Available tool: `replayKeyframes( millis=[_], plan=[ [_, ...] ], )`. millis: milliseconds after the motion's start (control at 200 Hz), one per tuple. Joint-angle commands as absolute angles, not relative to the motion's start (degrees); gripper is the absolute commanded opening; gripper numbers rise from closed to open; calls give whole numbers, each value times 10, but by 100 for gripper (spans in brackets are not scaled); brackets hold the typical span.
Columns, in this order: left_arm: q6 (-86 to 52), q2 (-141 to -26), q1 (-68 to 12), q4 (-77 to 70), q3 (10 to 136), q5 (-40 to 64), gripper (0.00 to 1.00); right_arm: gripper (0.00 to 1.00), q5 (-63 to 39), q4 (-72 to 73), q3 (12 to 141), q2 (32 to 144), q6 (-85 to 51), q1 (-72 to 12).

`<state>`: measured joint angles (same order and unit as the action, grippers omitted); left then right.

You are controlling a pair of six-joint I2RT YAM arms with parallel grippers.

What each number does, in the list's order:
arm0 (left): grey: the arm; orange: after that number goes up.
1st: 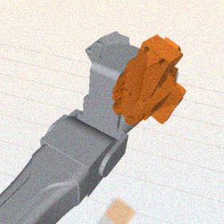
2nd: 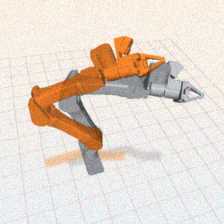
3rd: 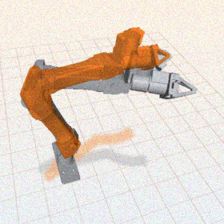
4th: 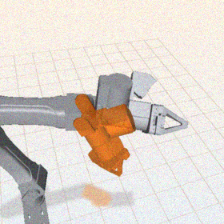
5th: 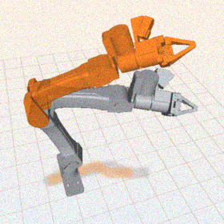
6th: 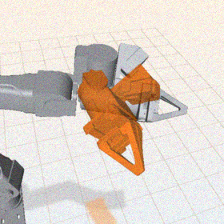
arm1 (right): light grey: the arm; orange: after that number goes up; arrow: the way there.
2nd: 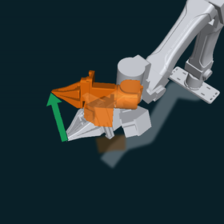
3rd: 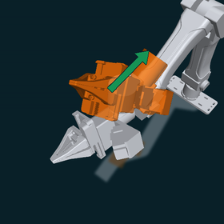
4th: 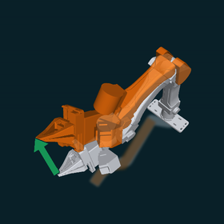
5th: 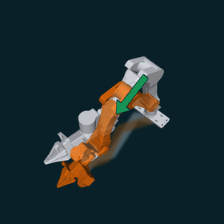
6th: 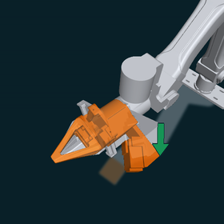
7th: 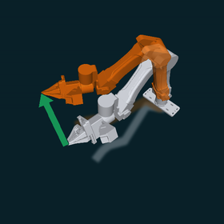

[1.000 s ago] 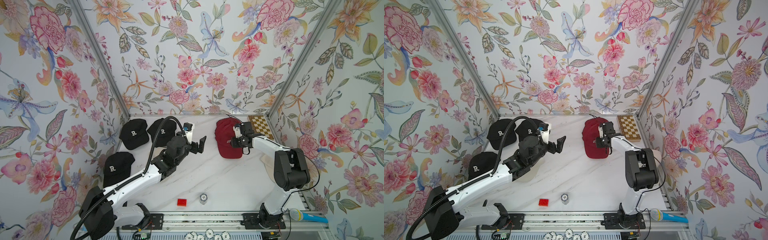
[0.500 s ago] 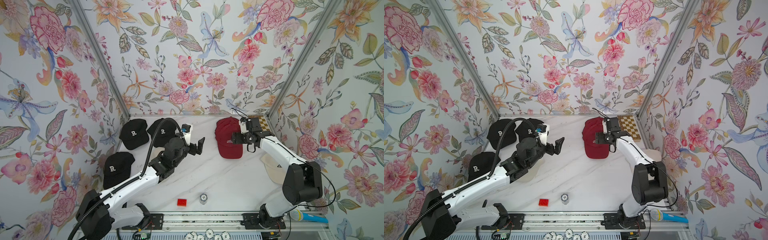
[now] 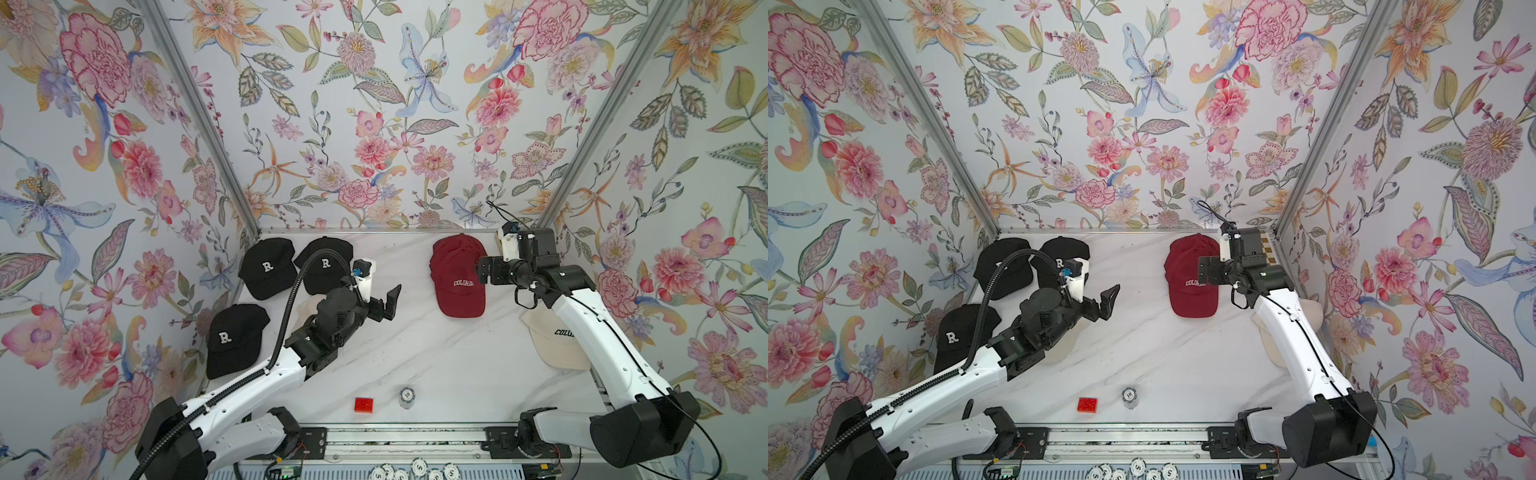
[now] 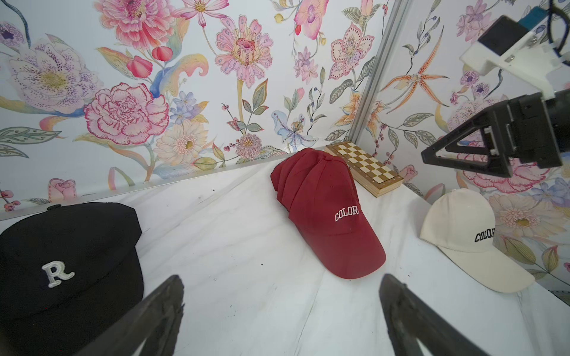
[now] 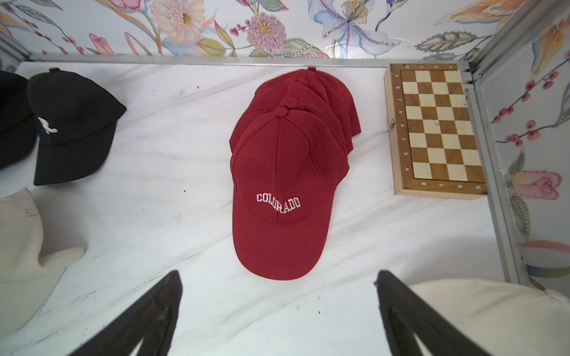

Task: Stack the baseball caps by color
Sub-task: Place the baseball cap on the baseball cap, then move the baseball cap to the center of the board.

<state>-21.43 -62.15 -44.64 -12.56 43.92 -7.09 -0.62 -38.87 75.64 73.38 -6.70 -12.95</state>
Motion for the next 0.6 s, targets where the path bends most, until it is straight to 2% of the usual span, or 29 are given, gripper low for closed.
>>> replayKeyframes(
  millis=[0, 220, 595],
  plan=[
    [-207, -598, -441, -111, 425, -91, 100, 99, -13, -417, 768, 704, -95, -133],
    [-219, -556, -436, -85, 398, -97, 100, 99, -12, -428, 777, 701, -132, -159],
    [-224, -529, -409, 31, 403, -139, 100, 99, 16, -417, 799, 748, -181, -261]
  ],
)
